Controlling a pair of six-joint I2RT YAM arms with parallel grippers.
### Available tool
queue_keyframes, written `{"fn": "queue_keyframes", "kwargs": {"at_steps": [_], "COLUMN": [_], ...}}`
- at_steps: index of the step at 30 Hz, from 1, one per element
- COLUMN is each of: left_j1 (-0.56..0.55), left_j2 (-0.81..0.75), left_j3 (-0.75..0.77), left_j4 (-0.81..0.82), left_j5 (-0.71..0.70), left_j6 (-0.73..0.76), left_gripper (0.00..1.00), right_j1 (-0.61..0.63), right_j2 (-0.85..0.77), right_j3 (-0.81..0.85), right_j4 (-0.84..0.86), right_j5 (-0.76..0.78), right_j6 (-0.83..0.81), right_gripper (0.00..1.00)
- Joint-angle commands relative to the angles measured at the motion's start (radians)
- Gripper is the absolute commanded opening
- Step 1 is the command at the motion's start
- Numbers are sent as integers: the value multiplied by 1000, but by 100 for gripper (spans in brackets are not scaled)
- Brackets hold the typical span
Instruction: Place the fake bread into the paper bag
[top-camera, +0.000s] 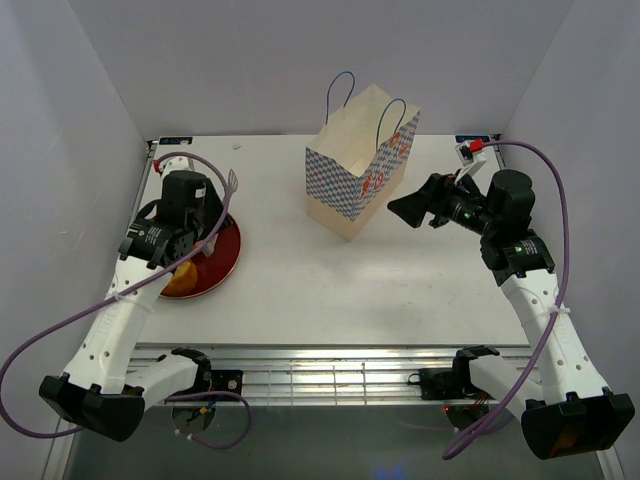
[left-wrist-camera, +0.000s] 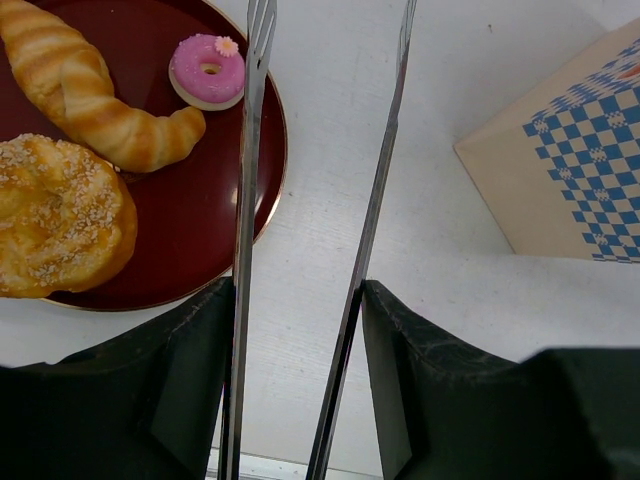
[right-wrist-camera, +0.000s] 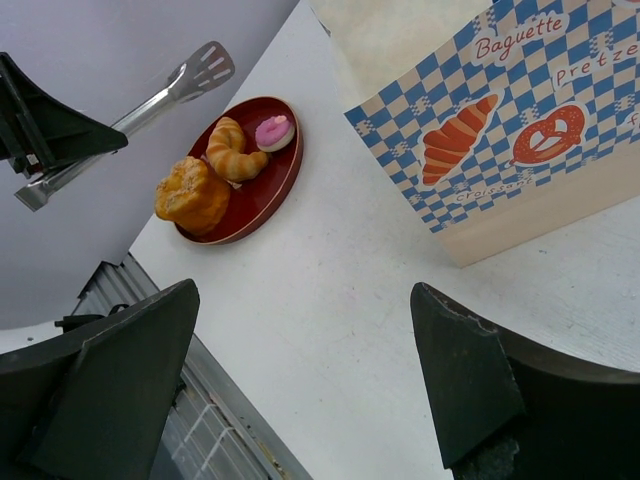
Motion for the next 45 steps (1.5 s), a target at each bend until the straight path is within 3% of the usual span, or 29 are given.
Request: {"fn": "queue_keyframes", "kwargs": {"at_steps": [1,13,22,32,37,41,45], "left_j1": [13,59,59,90,154,246,253], "left_j2": [-12,43,140,125,124,172,210], "left_j3": [29,26,84,87,69,84,84], "left_j4": [-77,-140,-161,-265,-230,-186,-164], "left_j5": [-29,-140,-218,-362,-344,-250,-213], "left_j6": [11,51,102,88,111,129,122], "left_gripper": [62,62,61,62,63,63,62], "right_j1": [0,0,0,1,7,13,13], "right_j2": [-2,66,92,104,117,115,104], "right_j3": [13,114,147,136,154,148,141], "right_j4": [55,6,-19,-22,-17,-14,-16], "right_j5": [-48,4,-22,-78,-103,-114,-114], "right_j6": [3,2,-9,-1,11,16,11], "right_gripper": [92,93,93,94,94,94,94]}}
